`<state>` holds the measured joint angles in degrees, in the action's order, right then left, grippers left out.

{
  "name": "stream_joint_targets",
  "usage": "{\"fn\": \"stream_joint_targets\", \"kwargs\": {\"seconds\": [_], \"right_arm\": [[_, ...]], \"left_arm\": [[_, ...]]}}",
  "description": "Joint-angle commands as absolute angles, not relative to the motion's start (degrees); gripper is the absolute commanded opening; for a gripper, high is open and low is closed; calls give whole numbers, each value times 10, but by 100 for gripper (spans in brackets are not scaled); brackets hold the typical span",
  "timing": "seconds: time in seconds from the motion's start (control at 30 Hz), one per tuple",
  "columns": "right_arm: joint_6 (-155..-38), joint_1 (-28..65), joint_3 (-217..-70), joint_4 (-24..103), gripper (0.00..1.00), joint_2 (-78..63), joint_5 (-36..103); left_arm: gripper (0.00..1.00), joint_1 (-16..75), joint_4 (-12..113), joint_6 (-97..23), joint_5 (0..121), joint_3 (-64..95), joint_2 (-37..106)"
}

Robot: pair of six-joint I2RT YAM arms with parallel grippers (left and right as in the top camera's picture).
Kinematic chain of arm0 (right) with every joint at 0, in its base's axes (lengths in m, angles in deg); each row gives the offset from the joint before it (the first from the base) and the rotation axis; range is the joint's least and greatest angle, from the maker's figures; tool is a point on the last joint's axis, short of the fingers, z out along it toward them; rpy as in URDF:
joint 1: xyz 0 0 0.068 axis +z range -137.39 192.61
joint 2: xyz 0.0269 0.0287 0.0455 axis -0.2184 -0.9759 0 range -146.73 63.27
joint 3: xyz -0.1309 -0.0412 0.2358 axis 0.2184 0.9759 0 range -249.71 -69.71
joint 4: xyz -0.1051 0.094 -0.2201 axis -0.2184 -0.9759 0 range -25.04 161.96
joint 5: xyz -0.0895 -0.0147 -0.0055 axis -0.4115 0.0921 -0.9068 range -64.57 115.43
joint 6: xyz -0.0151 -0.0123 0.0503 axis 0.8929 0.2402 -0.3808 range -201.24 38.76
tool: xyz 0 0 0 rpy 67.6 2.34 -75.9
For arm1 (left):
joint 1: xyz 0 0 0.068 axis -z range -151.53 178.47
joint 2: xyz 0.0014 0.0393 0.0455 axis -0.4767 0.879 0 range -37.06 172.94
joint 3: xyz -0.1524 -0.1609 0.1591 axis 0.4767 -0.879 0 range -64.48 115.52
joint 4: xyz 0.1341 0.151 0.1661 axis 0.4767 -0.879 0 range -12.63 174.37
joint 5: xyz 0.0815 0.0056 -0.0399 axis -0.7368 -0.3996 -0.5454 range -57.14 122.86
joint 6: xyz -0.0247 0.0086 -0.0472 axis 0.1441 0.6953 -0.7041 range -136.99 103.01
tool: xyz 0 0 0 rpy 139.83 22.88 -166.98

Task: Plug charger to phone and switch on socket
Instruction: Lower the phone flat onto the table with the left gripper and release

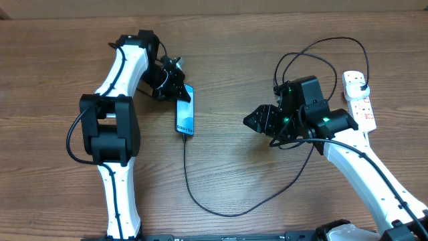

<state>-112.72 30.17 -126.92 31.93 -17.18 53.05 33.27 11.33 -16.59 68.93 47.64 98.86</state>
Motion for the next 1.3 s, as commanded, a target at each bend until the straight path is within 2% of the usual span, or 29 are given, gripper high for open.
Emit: {"fn": "stream_joint_targets", "kwargs": {"seconds": [0.0, 0.43, 0.57, 1.0, 1.27], "right_arm": [[-1122, 299, -1270, 319, 56, -175, 520], [-1122, 299, -1270, 320, 56, -175, 518], [-1122, 299, -1270, 320, 56, -175, 518], [-1122, 299, -1270, 319, 56, -175, 518], [-1122, 299, -1270, 319, 56, -175, 518]], "left_arm": [[4, 332, 114, -155, 681, 481, 994], [5, 332, 114, -172, 654, 481, 1017], [18, 332, 111, -172, 652, 481, 1017], [24, 332, 110, -172, 644, 481, 1017], [38, 332, 101, -179, 581, 481, 1017]]}}
